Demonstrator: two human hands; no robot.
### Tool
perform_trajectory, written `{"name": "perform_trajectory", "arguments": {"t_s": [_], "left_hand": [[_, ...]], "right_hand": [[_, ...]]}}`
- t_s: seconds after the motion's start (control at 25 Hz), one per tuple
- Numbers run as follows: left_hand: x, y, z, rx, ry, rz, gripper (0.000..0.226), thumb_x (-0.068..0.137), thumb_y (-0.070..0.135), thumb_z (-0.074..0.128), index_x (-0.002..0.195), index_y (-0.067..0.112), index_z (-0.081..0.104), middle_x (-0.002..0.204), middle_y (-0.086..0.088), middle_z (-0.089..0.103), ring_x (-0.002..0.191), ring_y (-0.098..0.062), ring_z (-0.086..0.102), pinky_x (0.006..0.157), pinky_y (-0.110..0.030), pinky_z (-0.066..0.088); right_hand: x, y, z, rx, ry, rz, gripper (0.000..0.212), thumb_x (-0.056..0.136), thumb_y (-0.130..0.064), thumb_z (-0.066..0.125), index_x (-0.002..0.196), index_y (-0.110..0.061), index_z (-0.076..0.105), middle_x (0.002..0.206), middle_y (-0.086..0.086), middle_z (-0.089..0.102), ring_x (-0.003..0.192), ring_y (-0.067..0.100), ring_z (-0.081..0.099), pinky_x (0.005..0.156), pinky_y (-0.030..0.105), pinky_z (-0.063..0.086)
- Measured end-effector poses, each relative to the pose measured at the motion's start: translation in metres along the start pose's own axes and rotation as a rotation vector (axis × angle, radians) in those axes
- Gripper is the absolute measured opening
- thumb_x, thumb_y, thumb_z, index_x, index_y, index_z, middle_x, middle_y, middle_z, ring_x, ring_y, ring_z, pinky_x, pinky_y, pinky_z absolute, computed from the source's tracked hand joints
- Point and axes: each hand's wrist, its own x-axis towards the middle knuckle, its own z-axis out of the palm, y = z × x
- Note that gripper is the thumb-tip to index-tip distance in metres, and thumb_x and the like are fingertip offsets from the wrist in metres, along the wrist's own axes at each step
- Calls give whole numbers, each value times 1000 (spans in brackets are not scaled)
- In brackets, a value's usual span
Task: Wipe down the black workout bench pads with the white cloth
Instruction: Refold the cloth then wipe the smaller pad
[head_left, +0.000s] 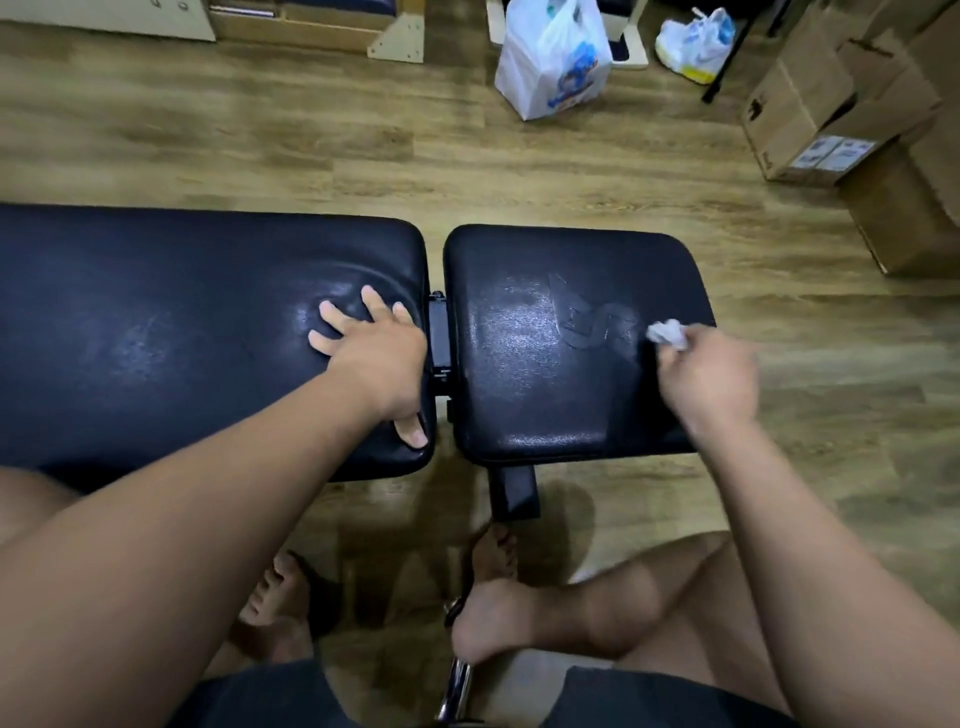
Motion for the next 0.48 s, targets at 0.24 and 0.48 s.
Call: {"name": "perform_trajectory", "arguments": {"t_s": [0.24,0.48], "left_hand": [[-1,-3,4,-11,-2,10,156,47,44,96,154,8,-12,158,-23,-23,136,-67,-7,109,-72,20],[6,3,0,37,-16,-17,157,49,47,94,150,1,-17,155,-32,-23,132,-72,-3,106,-75,22]], "right_hand": [[-56,-173,30,406,-329,-365,25,90,-32,54,81,-13,67,89,15,70,84,33,58,65,33,39],[100,-24,-11,73,28,53,26,88,-16,55,105,-4,69,101,25,68,99,42,63,82,40,50]]}}
